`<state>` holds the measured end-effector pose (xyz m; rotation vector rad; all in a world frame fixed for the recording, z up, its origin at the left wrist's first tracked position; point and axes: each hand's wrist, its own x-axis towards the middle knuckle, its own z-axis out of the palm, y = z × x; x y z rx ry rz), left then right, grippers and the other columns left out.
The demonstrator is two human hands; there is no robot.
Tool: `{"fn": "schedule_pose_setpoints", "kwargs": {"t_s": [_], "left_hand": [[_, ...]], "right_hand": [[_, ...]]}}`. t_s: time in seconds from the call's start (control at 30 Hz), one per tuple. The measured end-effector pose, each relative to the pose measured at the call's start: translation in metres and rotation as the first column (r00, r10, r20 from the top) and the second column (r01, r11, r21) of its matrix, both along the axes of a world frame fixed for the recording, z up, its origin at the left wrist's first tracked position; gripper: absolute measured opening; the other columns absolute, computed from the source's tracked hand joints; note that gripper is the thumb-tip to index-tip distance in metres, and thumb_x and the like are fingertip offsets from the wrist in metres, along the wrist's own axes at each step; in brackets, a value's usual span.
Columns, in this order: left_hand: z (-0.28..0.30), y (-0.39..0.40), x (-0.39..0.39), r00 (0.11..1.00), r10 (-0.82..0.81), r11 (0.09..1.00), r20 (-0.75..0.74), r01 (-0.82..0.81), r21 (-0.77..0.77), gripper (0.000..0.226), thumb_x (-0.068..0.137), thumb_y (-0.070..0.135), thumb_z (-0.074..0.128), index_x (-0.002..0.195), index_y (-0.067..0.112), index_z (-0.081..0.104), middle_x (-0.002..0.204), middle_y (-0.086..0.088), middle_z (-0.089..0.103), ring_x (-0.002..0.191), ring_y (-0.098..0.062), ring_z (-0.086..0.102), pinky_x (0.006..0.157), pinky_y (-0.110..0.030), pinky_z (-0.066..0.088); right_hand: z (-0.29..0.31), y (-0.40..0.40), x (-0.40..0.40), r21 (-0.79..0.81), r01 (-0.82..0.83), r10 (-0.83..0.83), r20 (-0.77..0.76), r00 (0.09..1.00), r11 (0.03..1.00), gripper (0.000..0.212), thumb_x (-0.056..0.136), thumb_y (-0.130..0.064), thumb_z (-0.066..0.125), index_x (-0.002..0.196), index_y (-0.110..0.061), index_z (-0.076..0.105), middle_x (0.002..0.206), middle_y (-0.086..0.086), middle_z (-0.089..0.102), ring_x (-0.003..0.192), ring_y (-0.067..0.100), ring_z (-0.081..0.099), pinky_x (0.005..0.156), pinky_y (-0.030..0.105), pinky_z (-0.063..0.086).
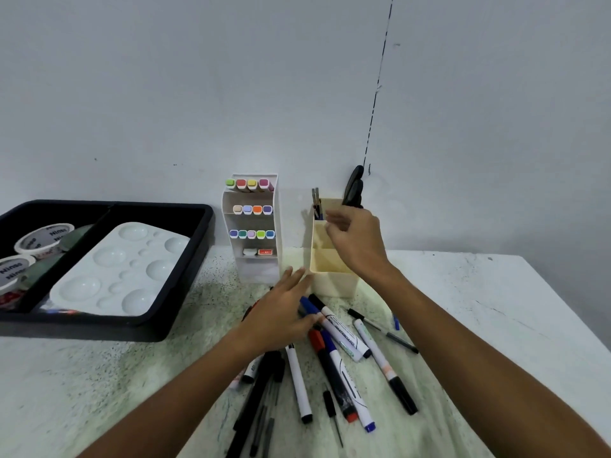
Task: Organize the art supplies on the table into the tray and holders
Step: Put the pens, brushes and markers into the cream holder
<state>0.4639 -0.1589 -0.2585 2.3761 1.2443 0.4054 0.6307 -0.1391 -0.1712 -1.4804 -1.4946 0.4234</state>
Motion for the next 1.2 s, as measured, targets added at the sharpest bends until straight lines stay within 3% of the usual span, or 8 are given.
{"fn": "schedule_pose_setpoints", "kwargs": {"t_s": [0.1, 0.2, 0.33, 0.47, 0.63, 0.77, 0.9, 1.2], "left_hand": [[-0.013, -0.013, -0.024, 0.998, 0.059, 0.998, 0.013, -0.059, 0.018, 0.073, 0.092, 0.037, 0.059, 0.152, 0.016, 0.023, 0.159, -0.001, 0.022, 0.149, -0.017, 0.006, 0.119, -0.036, 0.017], [-0.035, -0.023, -0.051, 0.993, 0.115, 0.993, -0.027, -0.114, 0.034, 0.081, 0.083, 0.064, 0.043, 0.149, 0.020, 0.032, 0.156, -0.004, 0.031, 0.148, -0.023, 0.014, 0.119, -0.046, 0.021], [-0.051, -0.037, -0.062, 0.987, 0.128, 0.992, -0.094, -0.127, 0.012, 0.104, 0.069, 0.091, 0.005, 0.152, 0.030, 0.023, 0.161, 0.004, 0.002, 0.149, -0.020, -0.007, 0.120, -0.048, 0.003], [-0.054, -0.044, -0.046, 0.968, 0.184, 0.983, -0.172, -0.179, 0.046, 0.114, 0.058, 0.090, -0.019, 0.153, 0.035, 0.012, 0.160, 0.005, -0.012, 0.145, -0.016, -0.022, 0.118, -0.046, -0.007], [-0.053, -0.046, -0.039, 0.969, 0.205, 0.978, -0.138, -0.200, 0.051, 0.102, 0.067, 0.088, 0.002, 0.152, 0.033, 0.021, 0.162, 0.003, -0.001, 0.147, -0.017, -0.016, 0.118, -0.043, -0.006], [-0.052, -0.043, -0.051, 0.972, 0.209, 0.978, -0.107, -0.207, 0.028, 0.112, 0.061, 0.094, -0.004, 0.151, 0.032, 0.024, 0.162, 0.005, 0.003, 0.148, -0.017, -0.008, 0.118, -0.043, -0.001], [-0.050, -0.040, -0.056, 0.963, 0.236, 0.972, -0.127, -0.233, 0.041, 0.098, 0.068, 0.084, 0.012, 0.150, 0.032, 0.027, 0.162, 0.004, 0.009, 0.149, -0.022, 0.000, 0.119, -0.054, 0.004], [-0.040, -0.042, -0.043, 0.954, 0.284, 0.959, -0.096, -0.283, 0.021, 0.075, 0.080, 0.062, 0.038, 0.146, 0.027, 0.038, 0.159, -0.002, 0.019, 0.148, -0.023, 0.005, 0.117, -0.055, 0.003]], "right_hand": [[-0.030, -0.038, 0.018, -0.031, -0.123, 0.123, -0.015, 0.992, 0.992, 0.017, 0.088, -0.005, 0.066, 0.103, -0.008, 0.073, 0.092, -0.001, 0.072, 0.085, 0.008, 0.068, 0.082, 0.018, 0.053], [-0.076, -0.072, 0.043, -0.163, -0.130, 0.145, 0.085, 0.986, 0.978, 0.018, 0.088, -0.007, 0.067, 0.105, -0.011, 0.073, 0.093, -0.007, 0.071, 0.086, 0.003, 0.067, 0.086, 0.028, 0.055], [-0.121, -0.102, 0.048, -0.189, -0.096, 0.157, 0.346, 0.925, 0.977, 0.031, 0.093, -0.024, 0.059, 0.120, -0.013, 0.067, 0.124, 0.003, 0.064, 0.114, 0.018, 0.059, 0.098, 0.032, 0.046], [-0.132, -0.111, 0.027, -0.240, -0.097, 0.181, 0.360, 0.915, 0.966, 0.047, 0.093, -0.040, 0.044, 0.133, -0.019, 0.058, 0.145, 0.001, 0.048, 0.132, 0.019, 0.043, 0.110, 0.040, 0.036], [-0.125, -0.112, 0.021, -0.141, -0.170, 0.199, 0.223, 0.954, 0.975, 0.037, 0.094, -0.011, 0.056, 0.131, -0.014, 0.059, 0.131, -0.006, 0.055, 0.120, 0.004, 0.050, 0.103, 0.018, 0.038], [-0.120, -0.112, 0.036, -0.073, -0.073, 0.089, 0.241, 0.966, 0.995, 0.024, 0.089, -0.005, 0.064, 0.112, -0.010, 0.069, 0.104, -0.003, 0.067, 0.092, 0.008, 0.062, 0.083, 0.032, 0.055], [-0.105, -0.119, 0.051, -0.262, -0.015, 0.092, 0.285, 0.954, 0.965, 0.020, 0.086, -0.018, 0.069, 0.106, -0.017, 0.071, 0.081, -0.012, 0.064, 0.069, 0.002, 0.060, 0.065, 0.025, 0.053], [-0.074, -0.130, 0.051, -0.641, 0.056, 0.350, 0.487, 0.800, 0.765, 0.030, 0.074, -0.040, 0.079, 0.081, -0.019, 0.059, 0.071, -0.015, 0.054, 0.064, 0.006, 0.053, 0.055, 0.021, 0.036]]}}
